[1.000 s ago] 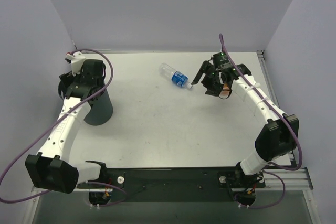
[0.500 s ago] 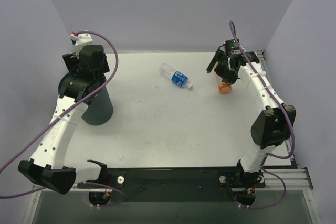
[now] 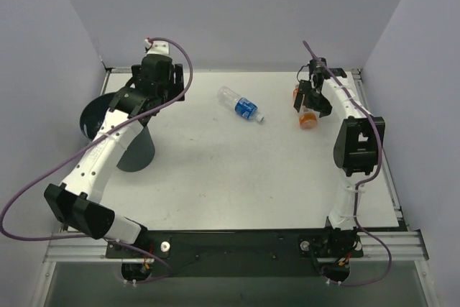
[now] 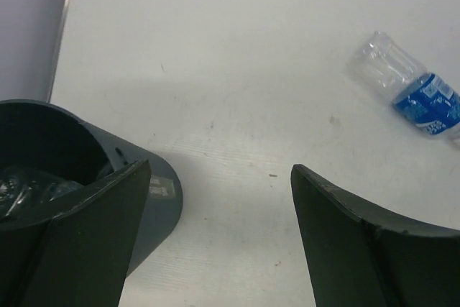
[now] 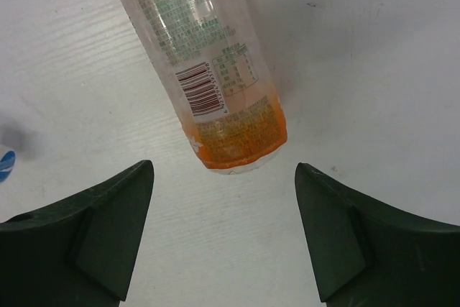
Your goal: Put the plastic bottles in the bin
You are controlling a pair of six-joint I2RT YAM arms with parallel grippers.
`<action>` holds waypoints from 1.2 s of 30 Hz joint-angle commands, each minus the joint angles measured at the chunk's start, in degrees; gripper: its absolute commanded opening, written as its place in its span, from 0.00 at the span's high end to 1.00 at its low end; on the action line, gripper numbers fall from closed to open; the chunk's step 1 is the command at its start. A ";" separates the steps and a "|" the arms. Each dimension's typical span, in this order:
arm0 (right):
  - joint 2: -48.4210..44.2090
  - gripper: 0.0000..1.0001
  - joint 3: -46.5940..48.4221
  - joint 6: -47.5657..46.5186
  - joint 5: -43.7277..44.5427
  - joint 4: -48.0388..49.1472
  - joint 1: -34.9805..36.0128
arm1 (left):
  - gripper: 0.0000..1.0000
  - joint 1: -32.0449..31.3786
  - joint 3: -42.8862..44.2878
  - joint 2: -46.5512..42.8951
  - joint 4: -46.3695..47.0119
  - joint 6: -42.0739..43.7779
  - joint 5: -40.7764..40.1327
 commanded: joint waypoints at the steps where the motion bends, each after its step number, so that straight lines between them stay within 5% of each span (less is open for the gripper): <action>1: 2.14 0.25 2.75 -5.64 -1.11 -0.92 -0.73 | 0.10 -0.36 1.50 2.27 -2.80 -0.97 8.04; 18: 11.47 0.27 8.99 -5.47 -3.48 -0.65 -1.87 | 0.10 -0.45 -3.51 3.06 -4.65 -4.04 17.27; 23: 11.21 0.45 8.29 -4.68 -3.40 -0.57 -1.88 | 0.10 -0.54 -4.92 2.80 -4.04 -4.92 18.33; 30: 7.34 0.97 3.73 -4.24 -5.41 -0.39 -1.44 | 0.10 -0.71 -6.33 3.50 -2.37 -8.08 23.33; 36: -5.91 1.00 -6.89 -3.63 -9.27 1.71 2.25 | 0.10 -0.89 -5.28 5.78 -0.26 -13.60 31.67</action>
